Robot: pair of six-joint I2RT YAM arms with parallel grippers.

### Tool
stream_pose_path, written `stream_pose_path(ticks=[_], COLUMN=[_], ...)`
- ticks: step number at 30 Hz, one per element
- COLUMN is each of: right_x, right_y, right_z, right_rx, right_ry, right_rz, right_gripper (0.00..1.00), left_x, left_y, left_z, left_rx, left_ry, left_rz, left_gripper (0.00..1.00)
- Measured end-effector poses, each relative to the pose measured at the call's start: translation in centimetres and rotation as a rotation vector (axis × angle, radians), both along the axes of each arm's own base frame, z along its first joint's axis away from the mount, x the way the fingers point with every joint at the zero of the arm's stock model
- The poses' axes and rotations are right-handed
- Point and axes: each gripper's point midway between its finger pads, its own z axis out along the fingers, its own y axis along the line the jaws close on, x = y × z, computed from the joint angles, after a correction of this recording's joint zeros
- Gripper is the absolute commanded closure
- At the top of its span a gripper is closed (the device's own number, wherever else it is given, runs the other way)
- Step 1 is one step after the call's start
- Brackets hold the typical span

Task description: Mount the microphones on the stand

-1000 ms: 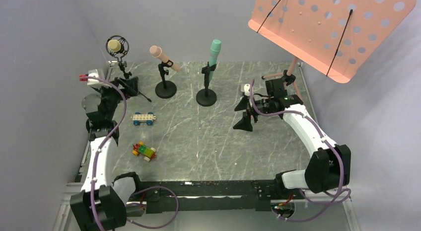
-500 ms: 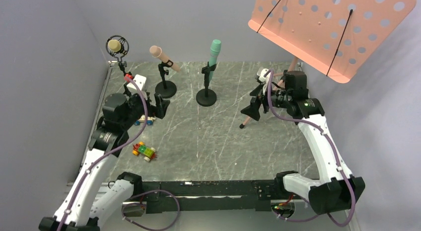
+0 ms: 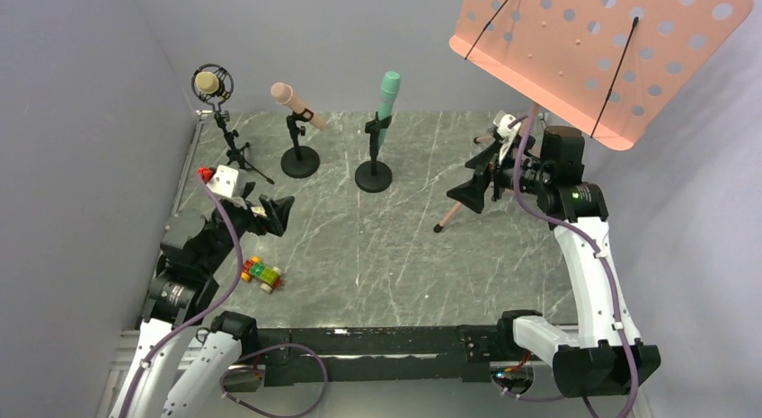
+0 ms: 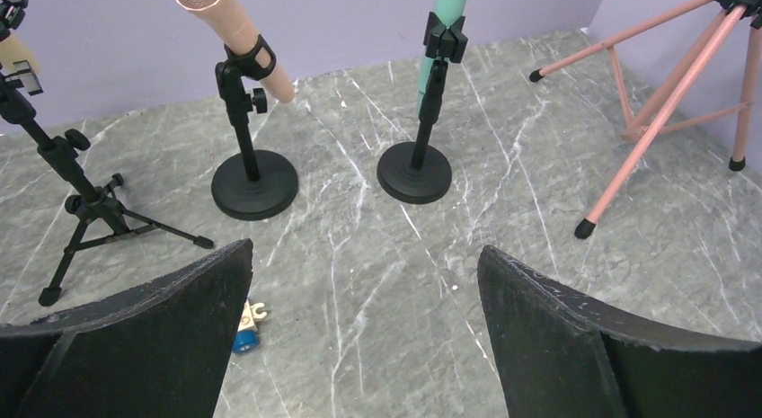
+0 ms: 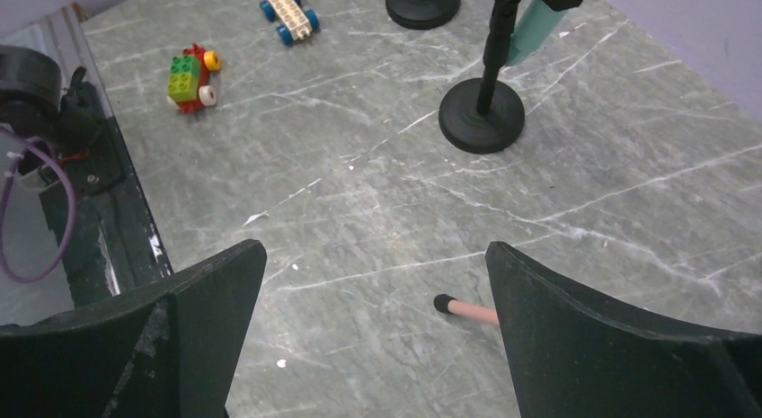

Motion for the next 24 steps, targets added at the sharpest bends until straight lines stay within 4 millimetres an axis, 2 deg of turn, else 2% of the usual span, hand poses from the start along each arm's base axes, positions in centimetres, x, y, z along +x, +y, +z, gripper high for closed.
stream_pose_path(ticks=[6, 13, 20, 24], right_x=[0.6, 2.3, 2.9, 3.0], right_y=[-1.0, -2.8, -2.9, -3.0], right_z=[-0.2, -1.4, -0.8, -0.8], right_rx=[0.107, 0.195, 0.230, 0.241], right_ry=[0.083, 0.195, 0.196, 0.204], right_rz=[-0.106, -0.270, -0.293, -0.300], right_gripper=[0.00, 0.00, 0.00, 0.00], left_x=[-0.4, 0.2, 0.6, 0.7], left_y=[0.1, 1.0, 1.5, 1.6], left_z=[-0.2, -1.9, -2.5, -3.5], left_rx=[-0.013, -0.040, -0.041, -0.033], left_ry=[0.008, 0.067, 0.082, 0.102], left_rz=[0.002, 0.080, 0.115, 0.121], left_gripper=[0.01, 0.01, 0.01, 0.01])
